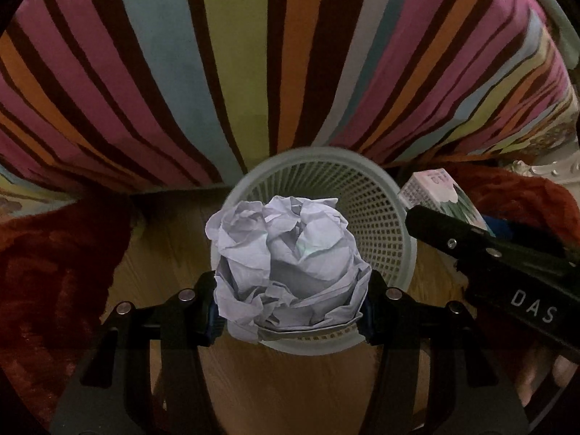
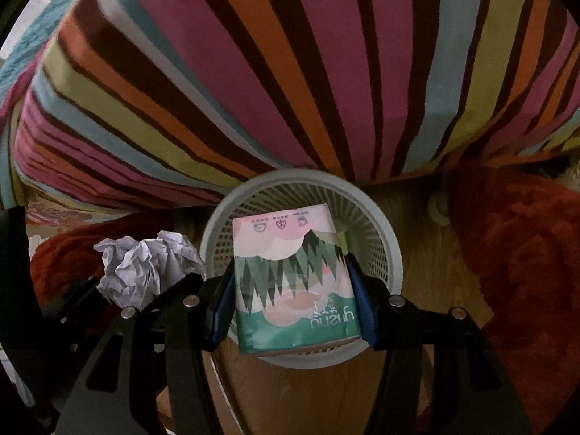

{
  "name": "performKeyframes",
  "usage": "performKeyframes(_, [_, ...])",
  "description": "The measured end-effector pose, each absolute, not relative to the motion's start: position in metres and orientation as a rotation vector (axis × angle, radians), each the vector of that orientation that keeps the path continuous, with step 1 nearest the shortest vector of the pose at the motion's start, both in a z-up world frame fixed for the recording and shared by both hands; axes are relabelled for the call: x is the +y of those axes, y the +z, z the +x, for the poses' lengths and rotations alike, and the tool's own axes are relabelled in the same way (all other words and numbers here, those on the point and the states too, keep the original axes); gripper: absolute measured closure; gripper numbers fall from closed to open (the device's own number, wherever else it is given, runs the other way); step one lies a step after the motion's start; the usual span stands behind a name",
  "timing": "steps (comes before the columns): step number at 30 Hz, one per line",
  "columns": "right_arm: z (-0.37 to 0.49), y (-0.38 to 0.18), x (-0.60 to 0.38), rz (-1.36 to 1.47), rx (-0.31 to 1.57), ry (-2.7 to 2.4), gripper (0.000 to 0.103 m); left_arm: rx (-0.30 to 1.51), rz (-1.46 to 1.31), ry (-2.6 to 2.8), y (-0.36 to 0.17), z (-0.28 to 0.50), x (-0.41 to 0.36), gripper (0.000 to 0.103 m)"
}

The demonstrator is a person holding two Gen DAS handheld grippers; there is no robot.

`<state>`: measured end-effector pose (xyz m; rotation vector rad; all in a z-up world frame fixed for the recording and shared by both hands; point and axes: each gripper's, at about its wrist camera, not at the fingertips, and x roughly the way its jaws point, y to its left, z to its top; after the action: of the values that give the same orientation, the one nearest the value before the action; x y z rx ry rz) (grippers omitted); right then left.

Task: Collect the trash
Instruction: 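Carry the paper ball and tissue pack over the wastebasket and open both tools, then lift both tools from the wastebasket back toward the bed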

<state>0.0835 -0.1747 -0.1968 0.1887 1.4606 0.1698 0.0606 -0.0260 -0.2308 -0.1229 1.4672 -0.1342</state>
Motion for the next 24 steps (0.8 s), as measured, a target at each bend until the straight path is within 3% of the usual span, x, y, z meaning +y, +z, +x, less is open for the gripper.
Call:
performKeyframes(9, [0.087,-0.239,-0.175,0.215,1.587,0.121,0.050,1.587,-0.105,-0.156,-0.269,0.064,-0.038,0.048])
performKeyframes(11, [0.087,-0.244,-0.174,0.216,1.602,0.118,0.048,1.622,-0.122,-0.169,-0.278,0.064,-0.038,0.042])
performKeyframes(12, [0.087,-0.248,-0.174,0.220,1.617,0.118,0.042,1.636,-0.127,-0.168,-0.279,0.063,-0.039,0.038])
performKeyframes(13, [0.086,-0.251,-0.174,0.225,1.634,0.118,0.032,1.651,-0.124,-0.158,-0.283,0.062,-0.038,0.026])
performKeyframes(14, [0.087,-0.254,-0.173,0.224,1.644,0.111,0.014,1.657,-0.118,-0.151,-0.285,0.061,-0.038,0.018])
performKeyframes(15, [0.086,-0.256,-0.173,0.224,1.649,0.105,0.010,1.658,-0.117,-0.147,-0.286,0.061,-0.038,0.018])
performKeyframes(24, [0.084,-0.238,-0.176,0.241,1.585,0.101,0.009,1.578,-0.138,-0.104,-0.267,0.064,-0.031,0.017])
